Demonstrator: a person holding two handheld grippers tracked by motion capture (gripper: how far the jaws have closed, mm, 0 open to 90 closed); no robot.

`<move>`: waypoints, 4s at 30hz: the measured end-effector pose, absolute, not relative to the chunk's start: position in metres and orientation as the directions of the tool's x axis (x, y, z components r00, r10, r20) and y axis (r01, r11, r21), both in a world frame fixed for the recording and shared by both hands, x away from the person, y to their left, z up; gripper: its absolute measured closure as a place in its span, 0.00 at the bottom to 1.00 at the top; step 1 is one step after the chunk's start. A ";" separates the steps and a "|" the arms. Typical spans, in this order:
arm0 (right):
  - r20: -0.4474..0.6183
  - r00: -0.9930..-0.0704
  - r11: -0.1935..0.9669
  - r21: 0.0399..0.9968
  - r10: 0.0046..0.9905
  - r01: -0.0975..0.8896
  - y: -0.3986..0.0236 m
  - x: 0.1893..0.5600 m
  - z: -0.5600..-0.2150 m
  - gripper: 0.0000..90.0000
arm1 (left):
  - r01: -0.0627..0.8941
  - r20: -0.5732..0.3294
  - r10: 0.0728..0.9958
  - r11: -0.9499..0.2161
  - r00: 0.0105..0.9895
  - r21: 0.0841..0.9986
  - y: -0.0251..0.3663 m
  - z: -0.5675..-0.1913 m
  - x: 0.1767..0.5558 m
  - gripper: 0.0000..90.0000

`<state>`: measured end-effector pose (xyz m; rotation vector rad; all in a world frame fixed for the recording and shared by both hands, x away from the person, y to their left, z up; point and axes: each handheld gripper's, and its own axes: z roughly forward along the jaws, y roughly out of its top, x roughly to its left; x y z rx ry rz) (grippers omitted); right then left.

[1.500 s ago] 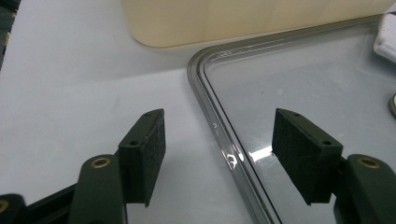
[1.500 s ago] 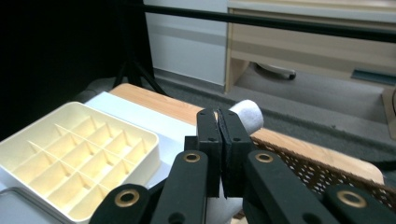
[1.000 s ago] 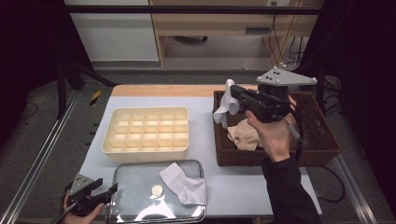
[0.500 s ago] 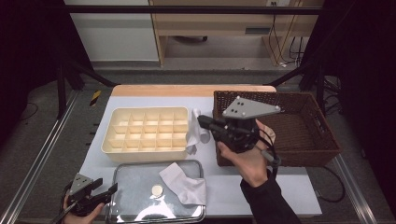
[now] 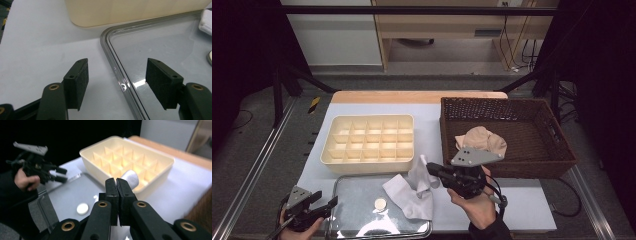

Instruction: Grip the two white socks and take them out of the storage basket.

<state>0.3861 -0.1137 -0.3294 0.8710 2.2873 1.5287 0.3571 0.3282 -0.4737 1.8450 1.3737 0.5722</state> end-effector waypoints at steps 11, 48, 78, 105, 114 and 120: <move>0.223 -0.690 0.231 0.834 0.688 0.500 -0.165 0.374 -0.403 0.99 | 0.606 -0.078 0.944 -0.142 0.321 0.782 0.328 -0.474 0.357 0.38; 0.136 -0.520 0.219 0.797 0.843 0.563 -0.216 0.393 -0.453 0.88 | 0.456 0.033 0.905 -0.245 0.425 0.856 0.297 -0.413 0.358 0.56; 0.091 -0.518 0.273 0.766 0.850 0.583 -0.197 0.393 -0.469 0.82 | 0.534 -0.029 0.864 -0.285 0.503 0.796 0.251 -0.457 0.374 0.45; 0.138 -0.540 0.296 0.712 0.830 0.637 -0.196 0.397 -0.472 0.98 | 0.553 -0.054 0.863 -0.273 0.503 0.788 0.254 -0.461 0.374 0.44; 0.048 -0.445 0.265 0.745 0.894 0.612 -0.223 0.395 -0.459 0.97 | 0.556 -0.055 0.862 -0.274 0.504 0.784 0.254 -0.461 0.374 0.44; -0.022 -0.371 0.278 0.705 0.928 0.652 -0.234 0.406 -0.466 0.95 | 0.559 -0.063 0.862 -0.270 0.503 0.784 0.255 -0.461 0.374 0.44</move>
